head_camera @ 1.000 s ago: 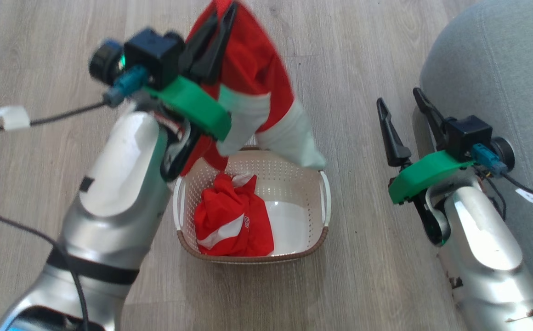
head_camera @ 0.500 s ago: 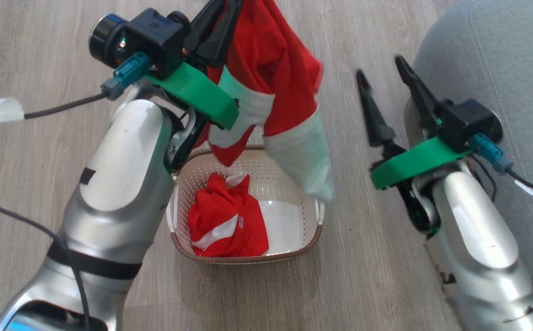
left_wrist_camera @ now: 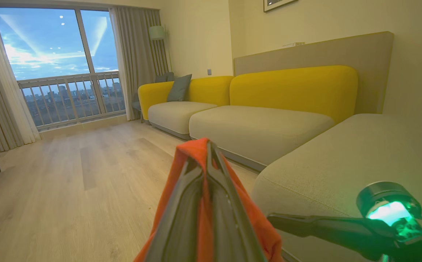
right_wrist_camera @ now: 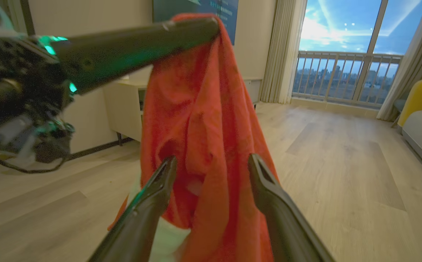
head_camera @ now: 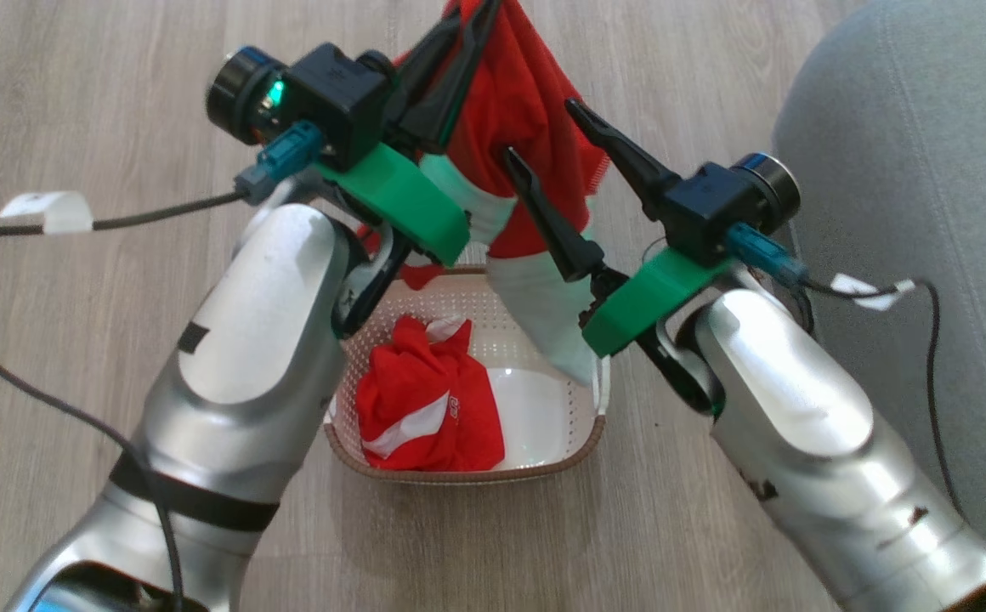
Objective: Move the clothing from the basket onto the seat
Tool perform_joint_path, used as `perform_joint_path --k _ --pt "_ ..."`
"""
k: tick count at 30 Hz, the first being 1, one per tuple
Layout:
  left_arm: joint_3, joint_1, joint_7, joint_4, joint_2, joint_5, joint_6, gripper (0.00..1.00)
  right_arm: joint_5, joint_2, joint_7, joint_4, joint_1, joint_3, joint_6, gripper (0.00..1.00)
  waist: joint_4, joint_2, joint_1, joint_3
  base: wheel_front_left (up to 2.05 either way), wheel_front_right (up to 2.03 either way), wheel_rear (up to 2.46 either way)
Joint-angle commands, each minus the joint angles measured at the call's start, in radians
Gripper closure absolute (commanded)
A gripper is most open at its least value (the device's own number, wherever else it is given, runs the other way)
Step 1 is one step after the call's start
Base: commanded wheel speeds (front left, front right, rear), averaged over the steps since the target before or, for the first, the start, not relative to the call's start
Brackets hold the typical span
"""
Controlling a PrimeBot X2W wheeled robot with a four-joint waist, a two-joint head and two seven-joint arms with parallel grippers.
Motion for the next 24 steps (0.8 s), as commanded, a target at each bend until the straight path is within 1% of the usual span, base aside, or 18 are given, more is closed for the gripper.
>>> perform_joint_path --k 1,6,11,13,14,15,16,17,24 --pt "0.025 -0.027 -0.005 -0.038 0.014 -0.008 -0.001 1.0 0.008 0.021 -0.006 -0.007 -0.051 0.013 0.0 0.0 0.007 -0.0001 0.0 0.001 0.0 0.0 0.0" --pt "-0.007 -0.026 -0.005 -0.047 0.011 -0.023 -0.001 1.0 0.011 0.024 -0.006 0.136 -0.105 0.057 0.0 0.0 0.031 -0.0001 0.0 -0.001 0.0 0.0 0.0" --pt "-0.048 -0.024 -0.005 -0.057 0.01 -0.048 -0.001 1.0 0.067 0.024 -0.006 0.294 -0.139 0.114 0.0 0.0 0.054 -0.0001 0.0 -0.008 0.0 0.0 0.0" --pt "-0.063 -0.023 -0.005 -0.063 0.01 -0.061 -0.001 1.0 0.101 0.024 -0.006 0.327 -0.152 0.14 0.0 0.0 0.062 -0.0001 0.0 -0.009 0.0 0.0 0.0" --pt "-0.069 -0.022 -0.005 -0.065 0.01 -0.066 -0.001 1.0 0.115 0.024 -0.006 0.341 -0.159 0.15 0.0 0.08 0.065 -0.0001 0.0 -0.01 0.0 0.0 0.0" --pt "-0.074 -0.021 -0.005 -0.066 0.01 -0.07 -0.001 1.0 0.127 0.024 -0.006 0.345 -0.166 0.156 0.0 0.52 0.067 -0.0001 0.0 -0.009 0.0 0.0 0.0" --pt "-0.077 -0.021 -0.005 -0.065 0.01 -0.074 -0.001 1.0 0.137 0.024 -0.006 0.344 -0.171 0.158 0.0 0.91 0.07 -0.0001 0.0 -0.009 0.0 0.0 0.0" --pt "-0.08 -0.021 -0.005 -0.064 0.01 -0.075 0.0 1.0 0.145 0.024 -0.006 0.341 -0.175 0.157 0.0 1.0 0.071 -0.0001 0.0 -0.008 0.0 0.0 0.0" --pt "-0.072 -0.012 -0.005 -0.051 0.01 -0.071 0.004 1.0 0.144 0.024 -0.006 0.316 -0.167 0.117 0.0 1.0 0.065 -0.0001 0.0 -0.003 0.0 0.0 0.0"
